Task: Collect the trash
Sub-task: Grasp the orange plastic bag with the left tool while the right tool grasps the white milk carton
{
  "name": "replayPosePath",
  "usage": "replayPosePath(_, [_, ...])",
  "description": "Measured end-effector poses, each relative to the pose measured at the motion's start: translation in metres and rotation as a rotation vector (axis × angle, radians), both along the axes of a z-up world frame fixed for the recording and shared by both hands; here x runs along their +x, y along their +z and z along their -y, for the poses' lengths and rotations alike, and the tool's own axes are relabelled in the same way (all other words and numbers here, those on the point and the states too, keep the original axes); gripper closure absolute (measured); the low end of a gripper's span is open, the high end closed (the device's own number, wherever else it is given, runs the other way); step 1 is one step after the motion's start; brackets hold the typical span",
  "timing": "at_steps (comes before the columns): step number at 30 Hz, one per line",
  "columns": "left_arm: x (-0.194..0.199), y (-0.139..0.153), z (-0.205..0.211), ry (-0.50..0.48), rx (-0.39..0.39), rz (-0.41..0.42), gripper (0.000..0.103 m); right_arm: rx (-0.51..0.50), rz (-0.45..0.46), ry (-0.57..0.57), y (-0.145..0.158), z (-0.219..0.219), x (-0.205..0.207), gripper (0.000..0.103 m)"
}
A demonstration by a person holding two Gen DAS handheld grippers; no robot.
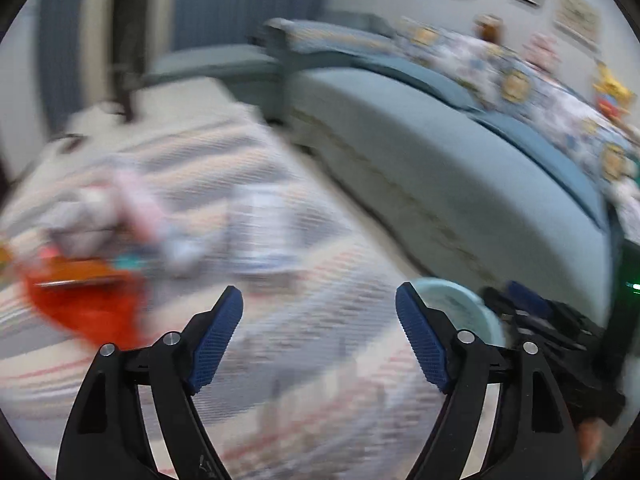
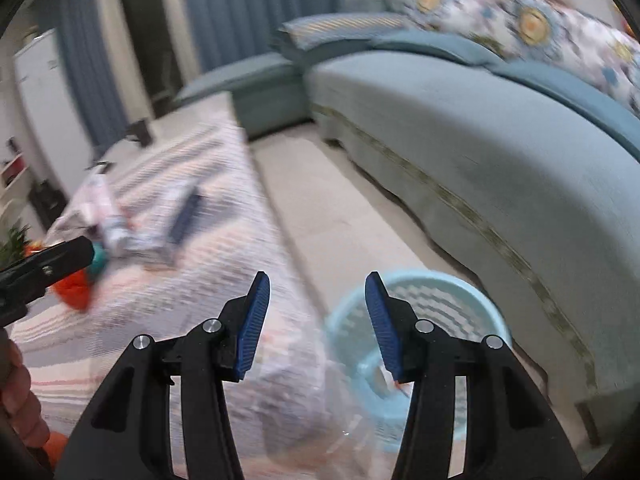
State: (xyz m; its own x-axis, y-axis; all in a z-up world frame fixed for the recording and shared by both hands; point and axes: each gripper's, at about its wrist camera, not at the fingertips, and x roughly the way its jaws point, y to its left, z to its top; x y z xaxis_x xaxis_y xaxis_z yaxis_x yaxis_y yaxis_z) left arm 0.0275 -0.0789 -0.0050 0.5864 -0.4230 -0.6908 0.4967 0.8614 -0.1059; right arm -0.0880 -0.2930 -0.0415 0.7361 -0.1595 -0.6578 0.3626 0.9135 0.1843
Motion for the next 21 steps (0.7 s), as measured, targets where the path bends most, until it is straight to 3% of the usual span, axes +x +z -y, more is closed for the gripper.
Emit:
replayPosePath(3, [0.005, 0.012, -0.047, 0.186, 0.026, 0.064, 0.021, -0.018, 0.023, 0.075, 0.011, -0.033, 0.024, 0.057])
replayPosePath(7, [0.012, 0.012, -0.094, 0.351, 0.031, 0.082, 0.020, -0.041, 0.039, 0.147, 0.017, -0.066, 0.058, 0.057])
replayPosePath(12, [0.025, -0.005, -0.128, 0.437, -0.058, 0.011, 0.020, -0.032, 0.041, 0.201, 0.019, -0.093, 0.098, 0.057])
replayPosePath(16, [0.037, -0.021, -0.135, 0.438, -0.077, -0.060, 0.018, -0.013, 0.026, 0.204, 0.010, -0.100, 0.123, 0.056])
replayPosePath(18, [0.046, -0.027, -0.136, 0.447, -0.090, -0.103, 0.018, -0.005, 0.008, 0.203, 0.004, -0.103, 0.136, 0.047])
replayPosePath(21, [0.060, -0.038, -0.138, 0.469, -0.111, -0.170, 0.018, -0.020, -0.029, 0.204, -0.005, -0.106, 0.153, 0.044])
